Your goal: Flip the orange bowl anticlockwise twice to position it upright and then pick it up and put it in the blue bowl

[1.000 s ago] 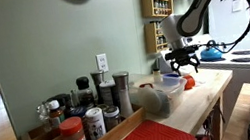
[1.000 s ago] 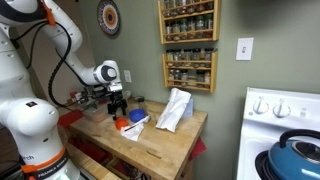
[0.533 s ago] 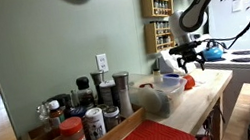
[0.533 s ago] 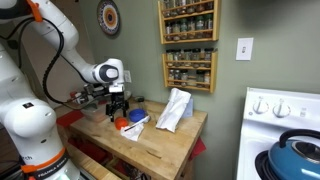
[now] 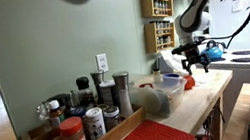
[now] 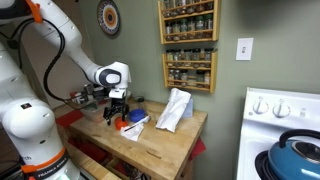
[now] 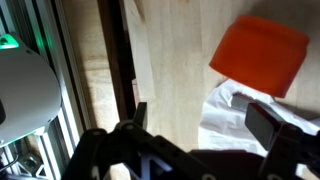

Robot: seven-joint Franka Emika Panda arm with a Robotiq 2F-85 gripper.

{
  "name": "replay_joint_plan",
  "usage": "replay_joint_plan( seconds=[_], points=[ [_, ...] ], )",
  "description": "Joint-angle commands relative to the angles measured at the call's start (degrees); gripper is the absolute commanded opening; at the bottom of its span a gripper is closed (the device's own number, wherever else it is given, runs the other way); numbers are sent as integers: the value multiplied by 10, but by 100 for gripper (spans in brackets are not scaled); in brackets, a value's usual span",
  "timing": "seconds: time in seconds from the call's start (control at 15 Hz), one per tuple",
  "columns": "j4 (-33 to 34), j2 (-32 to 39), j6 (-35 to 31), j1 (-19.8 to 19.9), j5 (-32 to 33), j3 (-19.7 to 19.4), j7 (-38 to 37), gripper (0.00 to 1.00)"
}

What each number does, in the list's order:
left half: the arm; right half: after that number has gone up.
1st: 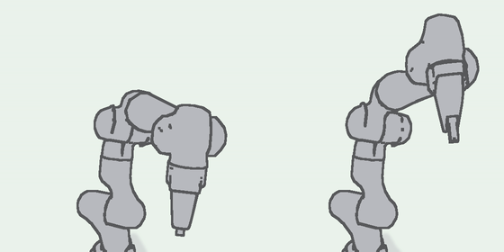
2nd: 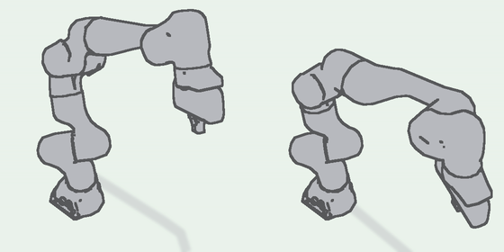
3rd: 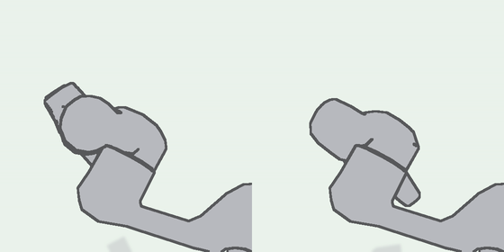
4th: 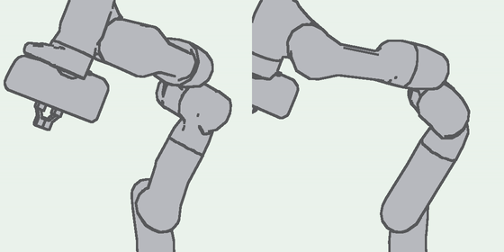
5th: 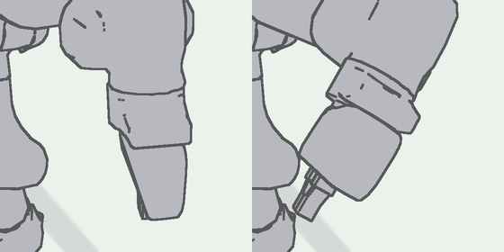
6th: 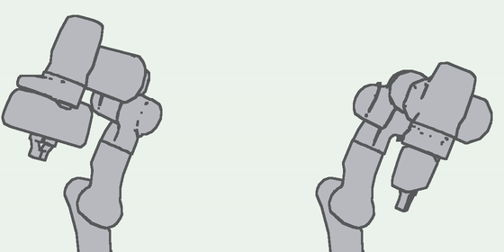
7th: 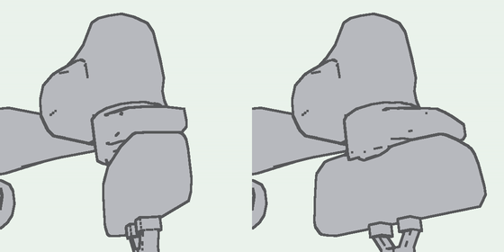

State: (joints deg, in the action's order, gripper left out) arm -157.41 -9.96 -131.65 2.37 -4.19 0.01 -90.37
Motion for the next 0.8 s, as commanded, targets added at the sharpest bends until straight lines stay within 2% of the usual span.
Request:
replay_joint_plan(
  seconds=[0.0, 0.47, 0.53, 0.73],
  points=[
    [1, 11, -4, -3, -90, -16, 73, 100],
    [1, 33, 0, -1, -192, -21, 156, 98],
    [1, 36, 0, -2, -206, -21, 169, 91],
    [1, 46, 1, -3, -240, -20, 203, 59]
  ],
)
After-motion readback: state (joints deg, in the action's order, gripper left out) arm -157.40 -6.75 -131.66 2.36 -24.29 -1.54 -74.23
